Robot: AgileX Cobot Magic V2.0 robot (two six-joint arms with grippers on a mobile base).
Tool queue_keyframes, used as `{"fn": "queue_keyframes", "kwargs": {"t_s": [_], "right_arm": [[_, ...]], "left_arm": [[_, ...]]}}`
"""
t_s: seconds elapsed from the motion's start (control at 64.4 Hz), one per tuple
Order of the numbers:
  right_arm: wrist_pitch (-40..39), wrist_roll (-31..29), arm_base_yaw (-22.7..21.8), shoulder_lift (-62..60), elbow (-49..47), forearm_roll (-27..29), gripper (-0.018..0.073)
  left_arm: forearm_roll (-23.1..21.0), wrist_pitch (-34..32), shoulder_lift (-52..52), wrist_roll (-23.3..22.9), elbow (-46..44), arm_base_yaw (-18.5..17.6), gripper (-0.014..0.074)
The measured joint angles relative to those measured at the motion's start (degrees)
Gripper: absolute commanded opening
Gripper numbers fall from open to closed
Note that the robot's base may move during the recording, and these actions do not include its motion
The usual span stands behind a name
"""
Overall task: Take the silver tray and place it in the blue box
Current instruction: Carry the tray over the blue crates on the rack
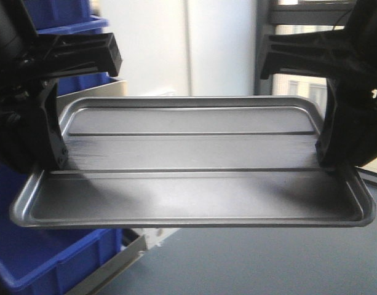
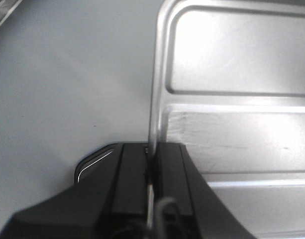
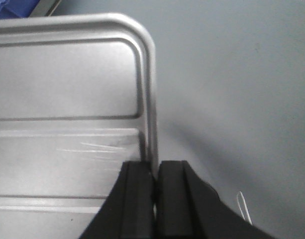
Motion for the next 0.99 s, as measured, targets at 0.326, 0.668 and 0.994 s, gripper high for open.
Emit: {"fn": "queue_keyframes", "kwargs": {"t_s": [0.326, 0.668, 0.994], "right_arm": [[0.0, 0.0, 0.0, 0.0, 0.1, 0.0, 0.0052], [-0.1, 0.0, 0.0, 0.0, 0.1, 0.0, 0.0052], [-0.1, 0.0, 0.0, 0.0, 0.1, 0.0, 0.0052]], "left_arm": [[0.0, 0.0, 0.0, 0.0, 0.0, 0.0, -0.0006], [0.03, 0.0, 0.0, 0.0, 0.0, 0.0, -0.0006], [0.03, 0.0, 0.0, 0.0, 0.0, 0.0, -0.0006]]}}
